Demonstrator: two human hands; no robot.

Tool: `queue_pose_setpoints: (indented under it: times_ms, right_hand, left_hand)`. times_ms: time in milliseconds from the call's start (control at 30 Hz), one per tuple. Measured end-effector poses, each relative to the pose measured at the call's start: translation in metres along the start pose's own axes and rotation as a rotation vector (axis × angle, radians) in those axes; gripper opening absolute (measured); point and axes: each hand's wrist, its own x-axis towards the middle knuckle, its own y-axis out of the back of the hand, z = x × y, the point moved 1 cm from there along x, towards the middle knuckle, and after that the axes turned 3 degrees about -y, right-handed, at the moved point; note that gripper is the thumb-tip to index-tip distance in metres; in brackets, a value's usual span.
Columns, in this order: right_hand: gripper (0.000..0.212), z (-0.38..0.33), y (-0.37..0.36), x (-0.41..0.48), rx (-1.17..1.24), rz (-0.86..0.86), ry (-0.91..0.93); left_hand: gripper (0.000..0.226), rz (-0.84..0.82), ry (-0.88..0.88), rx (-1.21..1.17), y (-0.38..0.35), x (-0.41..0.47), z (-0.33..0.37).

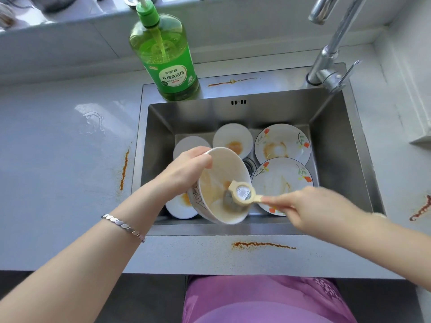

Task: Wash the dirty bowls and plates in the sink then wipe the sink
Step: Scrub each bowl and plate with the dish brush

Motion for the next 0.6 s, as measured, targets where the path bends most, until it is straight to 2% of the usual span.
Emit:
queue_pose_setpoints:
  times_ms: [100, 167, 300, 433, 500, 600]
  right_hand:
    - [0.048, 0.01, 0.006, 0.004, -0.244, 0.108, -0.036]
    - [0.05, 0.01, -0.001, 0.002, -0.228, 0.11, -0.024]
    - [0.038, 0.021, -0.009, -0.006, 0.177, 0.082, -0.082]
    - [0.035, 0.024, -0.011, 0.002, 0.785, 0.253, -0.219]
    - [0.042, 0.015, -0.014, 0.01, 1.041, 0.243, -0.247]
    - [0.046, -0.001, -0.022, 0.023, 1.239, 0.096, -0.236]
  left_hand:
    - [0.028, -0.072, -0.001, 0.014, -0.007, -0.001, -0.001]
    - [0.028, -0.026, 0.034, -0.032, -0.005, 0.002, -0.004]
    - [0.021, 0.022, 0.141, -0.087, 0.0, 0.003, -0.017]
    - [0.01, -0.028, 0.186, -0.121, -0.001, -0.001, -0.027]
    - [0.022, -0.085, 0.195, -0.151, -0.002, -0.004, -0.025]
    - [0.045, -0.2, 0.167, -0.201, -0.006, -0.002, -0.015]
